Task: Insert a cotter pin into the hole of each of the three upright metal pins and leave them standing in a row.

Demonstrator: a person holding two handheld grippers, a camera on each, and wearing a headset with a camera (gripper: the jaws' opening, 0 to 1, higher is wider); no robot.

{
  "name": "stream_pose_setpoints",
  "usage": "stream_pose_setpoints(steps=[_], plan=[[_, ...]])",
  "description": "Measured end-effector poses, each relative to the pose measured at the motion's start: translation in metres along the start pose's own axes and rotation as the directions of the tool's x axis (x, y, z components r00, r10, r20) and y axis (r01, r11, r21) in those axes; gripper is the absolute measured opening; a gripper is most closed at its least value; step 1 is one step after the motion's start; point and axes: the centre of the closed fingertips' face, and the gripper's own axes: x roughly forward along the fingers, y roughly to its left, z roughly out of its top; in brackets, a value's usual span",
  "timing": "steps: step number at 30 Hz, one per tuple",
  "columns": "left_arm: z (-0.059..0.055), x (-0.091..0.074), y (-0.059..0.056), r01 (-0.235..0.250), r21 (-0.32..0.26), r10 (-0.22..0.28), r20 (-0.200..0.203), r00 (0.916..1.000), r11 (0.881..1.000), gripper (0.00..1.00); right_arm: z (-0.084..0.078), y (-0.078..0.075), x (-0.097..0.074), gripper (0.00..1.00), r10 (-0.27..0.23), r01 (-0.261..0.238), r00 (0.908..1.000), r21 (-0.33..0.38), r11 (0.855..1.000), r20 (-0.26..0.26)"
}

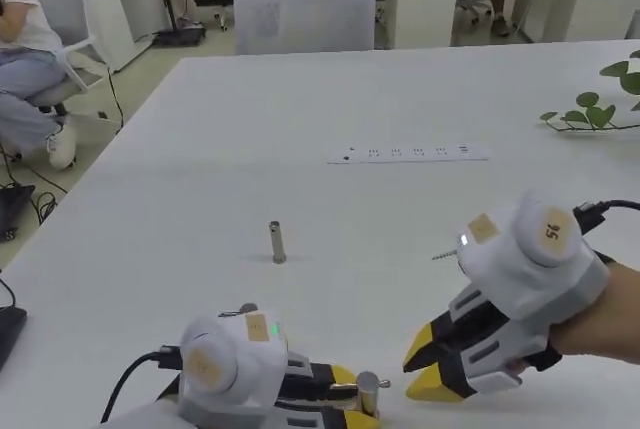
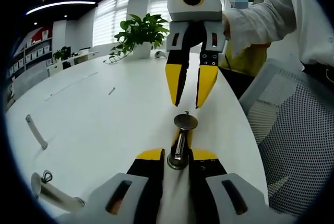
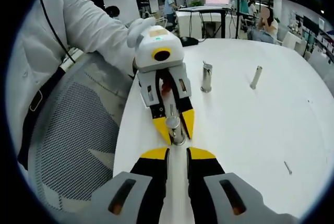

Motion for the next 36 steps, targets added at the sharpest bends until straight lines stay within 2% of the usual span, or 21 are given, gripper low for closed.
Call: stream_pose_setpoints(steps=[10,12,16,25,31,36], plan=[[0.001,-0.008,-0.003,-0.009,-0.009,0.009,-0.004,1.0000,1.000,0.26,-0.004,0.001,0.001,0.18,-0.004,0.004,0.9999,0.028,1.000,0.010],[0.005,-0.011,-0.005,-0.006,-0.019,0.006,0.012,0.9999,1.000,0.29,-0.004,0.001,0.002,0.20,-0.009,0.009,0.9999,0.031,0.999,0.013],[0.008,-0.019,-0.008,-0.017,-0.018,0.017,0.018,0.9997,1.000,0.33,-0.004,0.003,0.004,0.21,-0.013,0.012,0.9996,0.044,0.999,0.025],[0.011,-0.044,-0.010,-0.039,-0.015,0.040,0.043,0.9983,0.999,0.38,-0.004,0.006,0.006,0.23,-0.034,0.031,0.9984,0.063,0.998,0.046],[0.013,-0.067,-0.014,-0.054,-0.018,0.055,0.061,0.9966,0.998,0.46,-0.005,0.007,0.006,0.26,-0.051,0.046,0.9970,0.081,0.996,0.058],[0.015,-0.086,-0.012,-0.109,-0.044,0.112,0.088,0.9898,0.993,0.58,-0.004,0.007,0.008,0.28,-0.059,0.053,0.9957,0.095,0.994,0.071]])
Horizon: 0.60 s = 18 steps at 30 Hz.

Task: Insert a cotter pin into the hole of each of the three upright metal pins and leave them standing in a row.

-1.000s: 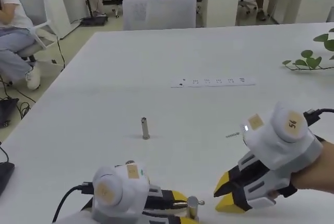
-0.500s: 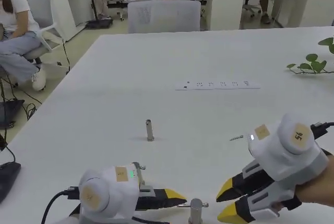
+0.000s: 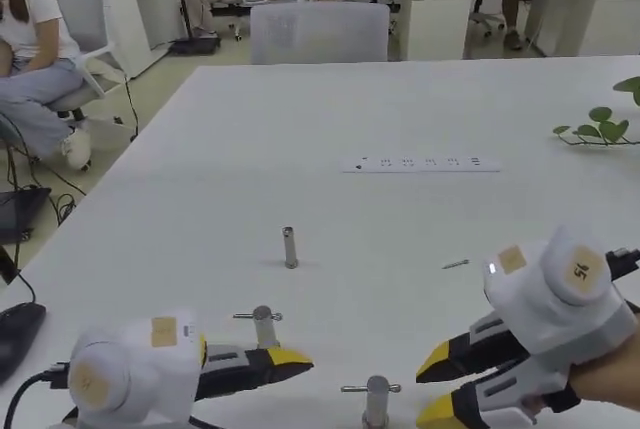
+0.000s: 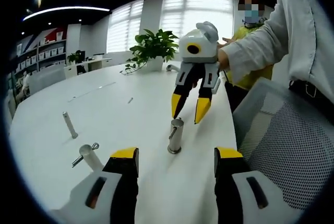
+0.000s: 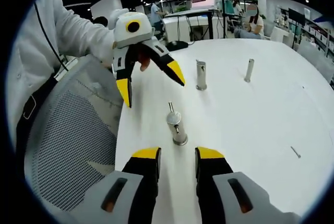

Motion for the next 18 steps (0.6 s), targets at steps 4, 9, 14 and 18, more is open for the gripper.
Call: stream_pose_setpoints(steps=[4,9,14,18], plan=[[-0.001,-0.016,0.007,-0.050,-0.023,0.050,0.018,0.9986,0.998,0.65,0.003,0.001,0.002,0.29,0.000,0.000,0.9999,0.008,1.000,0.015],[-0.001,-0.036,0.016,-0.118,-0.050,0.120,0.040,0.9920,0.992,0.69,0.005,0.001,0.007,0.30,-0.001,0.001,0.9997,0.007,1.000,0.024],[-0.002,-0.052,0.023,-0.167,-0.070,0.171,0.051,0.9840,0.983,0.74,0.010,0.001,0.012,0.32,-0.008,0.008,0.9989,0.000,1.000,0.046],[-0.003,-0.061,0.029,-0.202,-0.085,0.207,0.059,0.9765,0.976,0.76,0.012,0.001,0.020,0.33,-0.011,0.012,0.9985,-0.018,1.000,0.053]])
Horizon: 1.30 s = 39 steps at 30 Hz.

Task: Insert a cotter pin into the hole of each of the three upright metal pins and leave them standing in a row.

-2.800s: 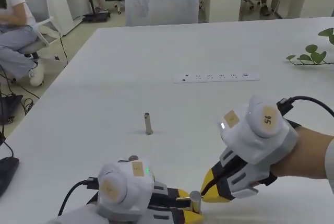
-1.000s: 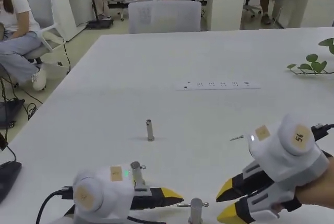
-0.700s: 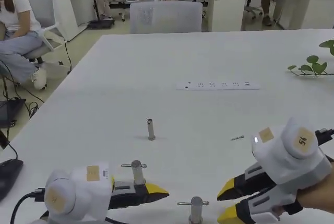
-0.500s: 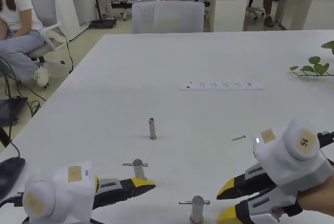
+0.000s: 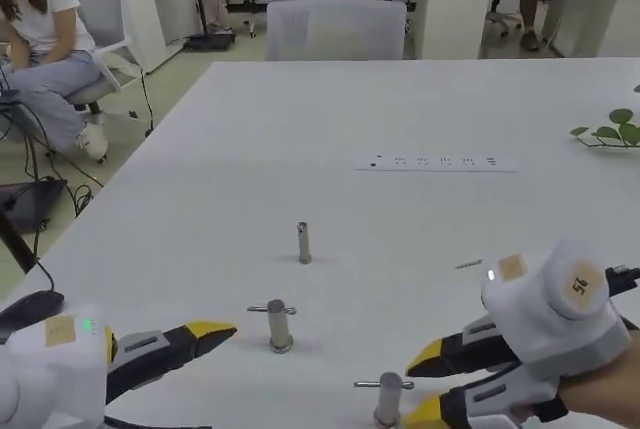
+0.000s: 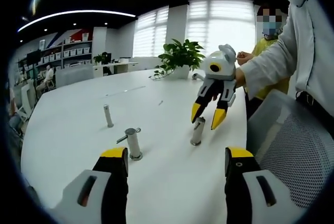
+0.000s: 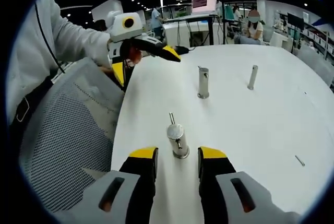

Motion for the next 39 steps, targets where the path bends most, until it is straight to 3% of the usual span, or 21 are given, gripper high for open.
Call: stream_pose_setpoints(steps=[14,21,28,39], plan=[[-0.003,-0.009,0.002,-0.045,-0.030,0.045,0.008,0.9989,0.999,0.79,0.000,0.000,0.021,0.29,0.011,-0.010,0.9996,-0.036,0.999,0.026],[-0.005,-0.012,0.003,-0.053,-0.042,0.054,0.009,0.9985,0.998,0.78,-0.003,0.002,0.029,0.22,0.018,-0.016,0.9995,-0.076,0.997,0.026],[-0.006,-0.014,0.006,-0.061,-0.053,0.062,0.012,0.9980,0.997,0.77,-0.002,-0.001,0.030,0.15,0.002,0.003,0.9992,-0.122,0.992,0.041],[-0.008,-0.013,0.009,-0.062,-0.055,0.063,0.008,0.9980,0.997,0.76,-0.001,-0.008,0.029,0.12,-0.025,0.030,0.9985,-0.110,0.993,0.050]])
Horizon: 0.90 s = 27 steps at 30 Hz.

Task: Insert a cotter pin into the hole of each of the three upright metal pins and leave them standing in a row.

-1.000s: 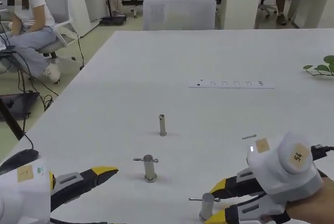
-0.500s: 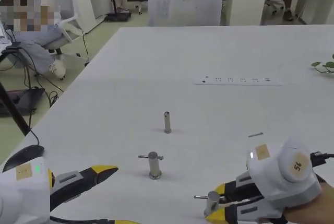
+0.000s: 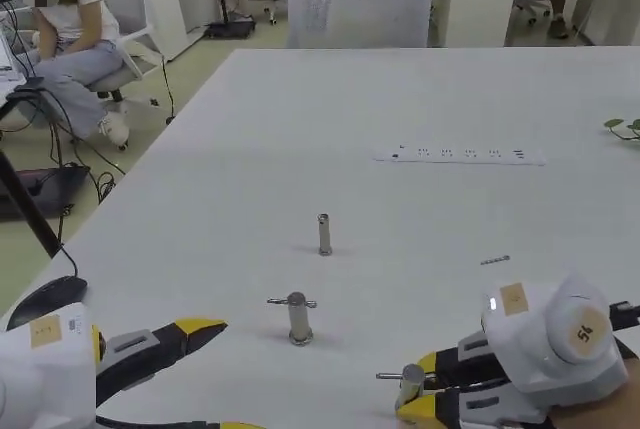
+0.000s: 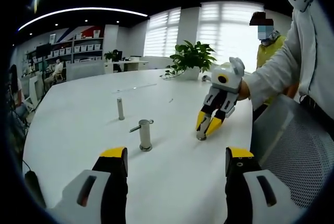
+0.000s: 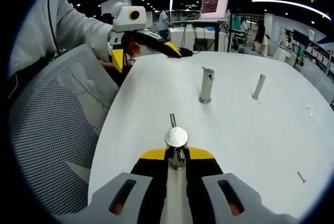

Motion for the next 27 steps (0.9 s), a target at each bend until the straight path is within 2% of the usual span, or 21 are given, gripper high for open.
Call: stream_pose_setpoints(steps=[7,18,27], plan=[[0.000,0.001,-0.001,-0.002,-0.002,0.002,0.001,1.0000,1.000,0.76,0.007,-0.015,0.000,0.12,-0.029,0.029,0.9995,0.013,0.999,0.015],[0.000,-0.002,0.001,-0.012,-0.007,0.012,0.007,0.9999,1.000,0.76,0.025,-0.050,0.007,0.12,-0.081,0.080,0.9962,0.026,0.996,0.033],[-0.001,-0.004,0.004,-0.017,-0.007,0.018,0.012,0.9998,1.000,0.76,0.031,-0.067,0.015,0.12,-0.083,0.083,0.9962,0.019,0.996,0.025]])
